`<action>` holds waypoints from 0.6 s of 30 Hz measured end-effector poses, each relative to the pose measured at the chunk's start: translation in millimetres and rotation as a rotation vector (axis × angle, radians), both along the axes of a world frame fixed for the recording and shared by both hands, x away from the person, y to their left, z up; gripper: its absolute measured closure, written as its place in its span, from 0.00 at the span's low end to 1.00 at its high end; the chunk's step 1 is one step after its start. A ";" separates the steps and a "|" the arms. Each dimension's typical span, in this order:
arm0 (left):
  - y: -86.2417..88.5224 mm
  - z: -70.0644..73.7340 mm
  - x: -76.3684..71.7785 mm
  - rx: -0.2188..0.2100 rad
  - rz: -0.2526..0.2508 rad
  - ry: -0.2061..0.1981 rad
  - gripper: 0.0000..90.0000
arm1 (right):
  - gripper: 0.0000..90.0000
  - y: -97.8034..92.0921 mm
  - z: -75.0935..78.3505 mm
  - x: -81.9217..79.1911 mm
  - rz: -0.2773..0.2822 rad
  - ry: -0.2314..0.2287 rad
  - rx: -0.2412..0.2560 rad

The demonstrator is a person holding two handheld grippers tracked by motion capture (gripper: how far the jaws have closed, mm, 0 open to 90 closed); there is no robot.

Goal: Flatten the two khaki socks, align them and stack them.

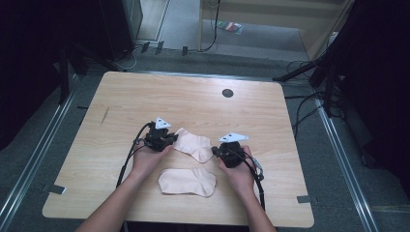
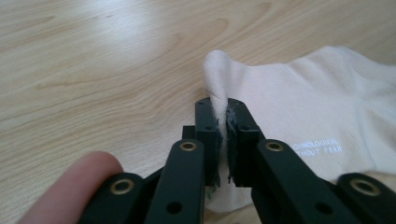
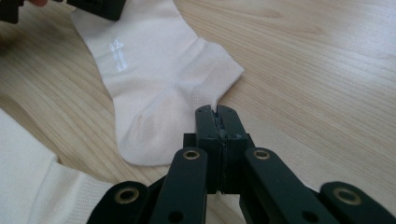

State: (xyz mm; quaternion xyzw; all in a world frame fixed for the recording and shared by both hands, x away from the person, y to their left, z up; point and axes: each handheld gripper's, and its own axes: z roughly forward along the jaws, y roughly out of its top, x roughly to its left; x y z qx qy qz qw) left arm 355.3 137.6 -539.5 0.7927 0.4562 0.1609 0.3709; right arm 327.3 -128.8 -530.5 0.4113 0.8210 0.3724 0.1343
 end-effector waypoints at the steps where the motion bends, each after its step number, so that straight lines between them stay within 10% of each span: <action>1: 0.3 2.3 -3.0 -0.001 -0.007 -0.008 0.96 | 1.00 -0.7 1.1 0.1 -0.005 0.000 0.004; 7: 15.2 14.9 -33.8 -0.038 0.041 -0.060 0.98 | 1.00 -9.0 6.3 5.4 -0.049 0.004 0.016; 15: 29.8 5.4 -58.5 -0.122 0.093 -0.019 0.96 | 1.00 -2.5 8.7 7.2 -0.062 0.000 0.010; 16: 26.3 3.7 -60.6 -0.119 0.081 -0.010 0.76 | 0.75 1.3 9.0 5.3 -0.054 -0.066 -0.006; 18: 23.7 2.4 -62.6 -0.130 0.075 -0.024 0.59 | 0.61 2.9 9.6 4.9 -0.070 -0.101 -0.027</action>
